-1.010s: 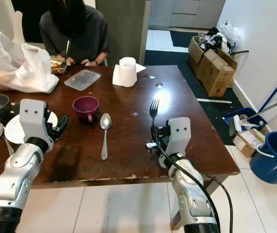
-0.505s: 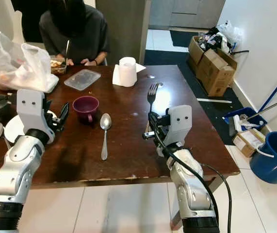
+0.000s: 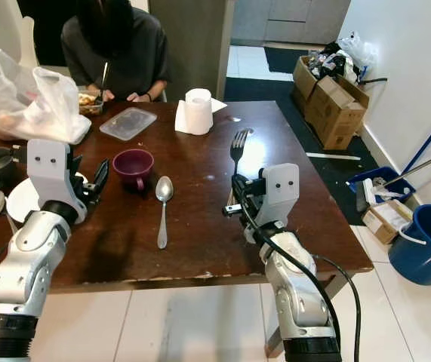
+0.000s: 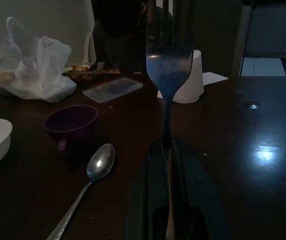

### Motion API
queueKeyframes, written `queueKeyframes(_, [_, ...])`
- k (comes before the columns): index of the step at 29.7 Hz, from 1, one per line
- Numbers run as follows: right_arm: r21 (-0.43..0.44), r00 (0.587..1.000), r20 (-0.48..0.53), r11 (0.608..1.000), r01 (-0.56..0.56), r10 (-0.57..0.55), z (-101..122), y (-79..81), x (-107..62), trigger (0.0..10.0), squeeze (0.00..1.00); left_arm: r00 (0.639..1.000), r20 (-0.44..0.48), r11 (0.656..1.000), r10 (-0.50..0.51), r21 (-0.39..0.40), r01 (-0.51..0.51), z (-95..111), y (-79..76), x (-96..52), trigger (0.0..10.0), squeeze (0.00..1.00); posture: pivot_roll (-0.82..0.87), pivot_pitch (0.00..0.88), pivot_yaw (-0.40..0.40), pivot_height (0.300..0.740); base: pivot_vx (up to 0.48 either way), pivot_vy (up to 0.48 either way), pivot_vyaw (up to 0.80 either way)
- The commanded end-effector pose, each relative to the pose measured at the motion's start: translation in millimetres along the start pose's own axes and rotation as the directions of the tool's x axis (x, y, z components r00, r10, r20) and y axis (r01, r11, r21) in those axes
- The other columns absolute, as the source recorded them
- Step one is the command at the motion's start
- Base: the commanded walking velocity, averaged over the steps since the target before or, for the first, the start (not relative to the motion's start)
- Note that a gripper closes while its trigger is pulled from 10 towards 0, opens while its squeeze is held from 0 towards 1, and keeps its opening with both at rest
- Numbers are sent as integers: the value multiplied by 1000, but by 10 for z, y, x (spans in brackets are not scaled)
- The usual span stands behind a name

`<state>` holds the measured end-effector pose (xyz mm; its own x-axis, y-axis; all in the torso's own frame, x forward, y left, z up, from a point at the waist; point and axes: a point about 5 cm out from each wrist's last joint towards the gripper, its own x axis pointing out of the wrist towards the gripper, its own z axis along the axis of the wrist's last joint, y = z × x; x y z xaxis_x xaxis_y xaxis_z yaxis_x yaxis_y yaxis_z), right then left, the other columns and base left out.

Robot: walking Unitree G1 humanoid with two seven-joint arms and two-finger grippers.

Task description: Setting the table

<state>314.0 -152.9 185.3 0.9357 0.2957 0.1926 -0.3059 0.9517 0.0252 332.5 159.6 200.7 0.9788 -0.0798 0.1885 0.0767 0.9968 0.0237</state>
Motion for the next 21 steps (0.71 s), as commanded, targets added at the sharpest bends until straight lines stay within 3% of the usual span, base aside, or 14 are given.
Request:
queueKeyframes(1, [18,1000,-15,1000,9,-9,-38,-15,-11,10000,0,1000,-4,1000,-4,-12,4,-1,-8,-13,10000,0,-71,0,42,740,0,0,0])
queueKeyframes(21, [25,1000,-16,1000,11,-11,-48,-21,-8,10000,0,1000,-4,1000,-13,-18,13,-7,-23,-5,10000,0,-71,0,46,740,0,0,0])
